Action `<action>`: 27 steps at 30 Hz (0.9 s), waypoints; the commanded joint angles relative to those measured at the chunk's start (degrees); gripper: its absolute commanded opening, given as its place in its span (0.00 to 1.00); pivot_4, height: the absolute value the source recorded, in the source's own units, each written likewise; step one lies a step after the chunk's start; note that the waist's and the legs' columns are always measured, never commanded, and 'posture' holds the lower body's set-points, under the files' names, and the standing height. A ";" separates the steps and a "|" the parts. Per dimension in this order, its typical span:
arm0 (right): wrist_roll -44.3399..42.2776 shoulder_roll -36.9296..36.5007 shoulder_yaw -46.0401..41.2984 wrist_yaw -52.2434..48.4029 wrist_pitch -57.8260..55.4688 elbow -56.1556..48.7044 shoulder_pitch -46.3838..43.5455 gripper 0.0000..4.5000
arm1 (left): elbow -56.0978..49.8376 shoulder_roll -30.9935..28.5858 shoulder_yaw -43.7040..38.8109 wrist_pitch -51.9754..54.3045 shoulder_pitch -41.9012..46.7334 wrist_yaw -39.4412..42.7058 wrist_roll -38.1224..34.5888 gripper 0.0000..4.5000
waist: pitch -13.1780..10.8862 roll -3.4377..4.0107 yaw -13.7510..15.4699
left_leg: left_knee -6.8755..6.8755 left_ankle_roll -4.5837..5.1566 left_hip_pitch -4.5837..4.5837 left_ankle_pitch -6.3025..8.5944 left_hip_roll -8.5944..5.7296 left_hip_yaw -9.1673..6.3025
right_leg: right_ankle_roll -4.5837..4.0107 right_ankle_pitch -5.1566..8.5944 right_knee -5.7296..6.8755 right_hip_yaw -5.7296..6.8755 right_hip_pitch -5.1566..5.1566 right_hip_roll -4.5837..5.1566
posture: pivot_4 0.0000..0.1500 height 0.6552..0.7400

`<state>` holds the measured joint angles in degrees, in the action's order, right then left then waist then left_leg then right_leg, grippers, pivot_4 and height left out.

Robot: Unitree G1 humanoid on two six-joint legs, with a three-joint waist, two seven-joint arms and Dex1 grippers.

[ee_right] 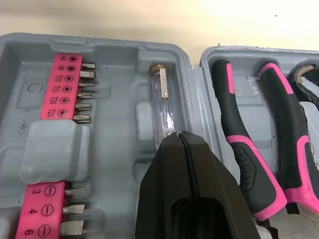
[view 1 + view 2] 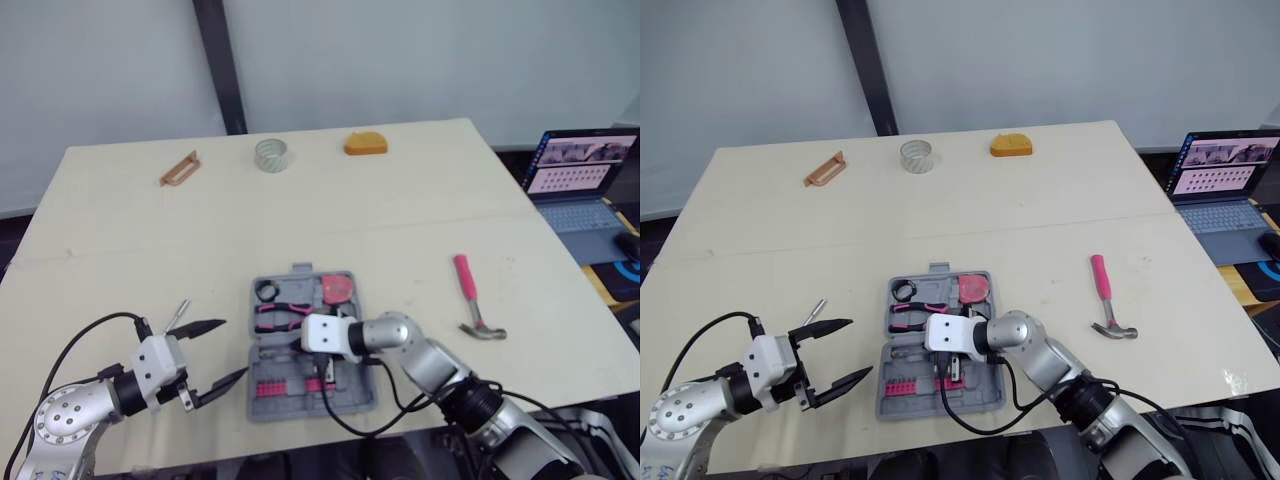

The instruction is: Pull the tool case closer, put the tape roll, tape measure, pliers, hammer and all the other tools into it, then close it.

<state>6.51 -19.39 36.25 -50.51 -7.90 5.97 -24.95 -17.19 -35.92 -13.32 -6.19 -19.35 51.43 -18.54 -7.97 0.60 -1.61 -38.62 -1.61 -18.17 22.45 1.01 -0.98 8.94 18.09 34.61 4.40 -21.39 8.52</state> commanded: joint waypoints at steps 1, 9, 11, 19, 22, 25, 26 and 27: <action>0.76 -0.89 0.48 -1.53 -2.80 5.80 2.89 0.01 | -0.21 -0.36 -0.11 -0.85 0.14 0.16 -0.12 1.00 | -0.03 0.04 0.00 | 0.00 0.00 -0.01 0.00 0.00 0.00 | 0.00 0.00 -0.01 0.00 0.00 0.00 | 1.00 1.00; -4.77 -0.35 -4.45 -4.33 -5.29 0.20 0.78 0.01 | 0.14 -0.10 0.41 -0.99 0.61 0.02 -0.03 1.00 | -0.40 0.20 0.07 | -0.02 0.03 -0.18 0.03 -0.01 0.01 | 0.00 0.00 -0.16 0.02 -0.08 0.00 | 1.00 1.00; -5.36 -0.37 -4.90 -4.87 -5.64 -0.47 -0.01 0.01 | 0.37 -0.05 0.60 -0.97 0.89 -0.02 0.01 1.00 | -0.63 0.20 0.08 | -0.03 0.03 -0.21 0.03 -0.01 0.01 | 0.01 -0.01 -0.18 0.02 -0.10 0.01 | 1.00 1.00; -8.12 -0.67 -6.70 -6.47 -8.66 -4.55 -1.02 0.01 | 1.35 0.03 1.09 -1.15 1.76 -0.04 0.15 1.00 | -1.31 0.21 0.06 | -0.21 0.03 -0.40 0.03 -0.01 -0.02 | 0.03 -0.02 -0.17 0.08 -0.21 0.01 | 1.00 1.00; -8.03 -1.40 -6.64 -6.77 -8.85 -5.33 -0.86 0.01 | 1.58 0.04 1.17 -1.27 1.95 0.00 0.17 1.00 | -1.41 0.19 0.07 | -0.26 0.04 -0.44 0.04 -0.01 -0.02 | 0.04 -0.02 -0.17 0.09 -0.21 0.01 | 1.00 1.00; -8.03 -2.01 -6.66 -6.84 -9.03 -6.18 -0.46 0.01 | 1.52 0.10 1.20 -1.35 1.92 0.01 0.16 1.00 | -1.43 0.20 0.06 | -0.27 0.04 -0.46 0.05 -0.01 -0.03 | 0.05 -0.03 -0.17 0.10 -0.23 0.01 | 1.00 1.00; -7.74 -2.49 -6.42 -6.98 -9.00 -6.44 -0.30 0.01 | 1.44 0.12 1.21 -1.37 1.85 0.03 0.15 1.00 | -1.44 0.19 0.06 | -0.27 0.03 -0.47 0.06 -0.01 -0.02 | 0.05 -0.03 -0.18 0.10 -0.23 0.01 | 1.00 1.00; -7.42 -2.98 -6.22 -7.05 -8.76 -6.56 -0.08 0.01 | 1.34 0.14 1.21 -1.45 1.72 0.09 0.14 1.00 | -1.44 0.19 0.06 | -0.27 0.04 -0.47 0.06 -0.01 -0.02 | 0.05 -0.03 -0.18 0.10 -0.23 0.01 | 1.00 1.00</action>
<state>-0.88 -21.79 30.70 -56.67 -16.81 1.17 -25.53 -15.01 -35.91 -12.24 -6.40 -17.47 51.42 -18.07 -9.41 0.79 -1.55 -38.89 -1.57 -18.64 22.51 1.01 -1.00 8.99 18.06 34.43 4.50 -21.62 8.52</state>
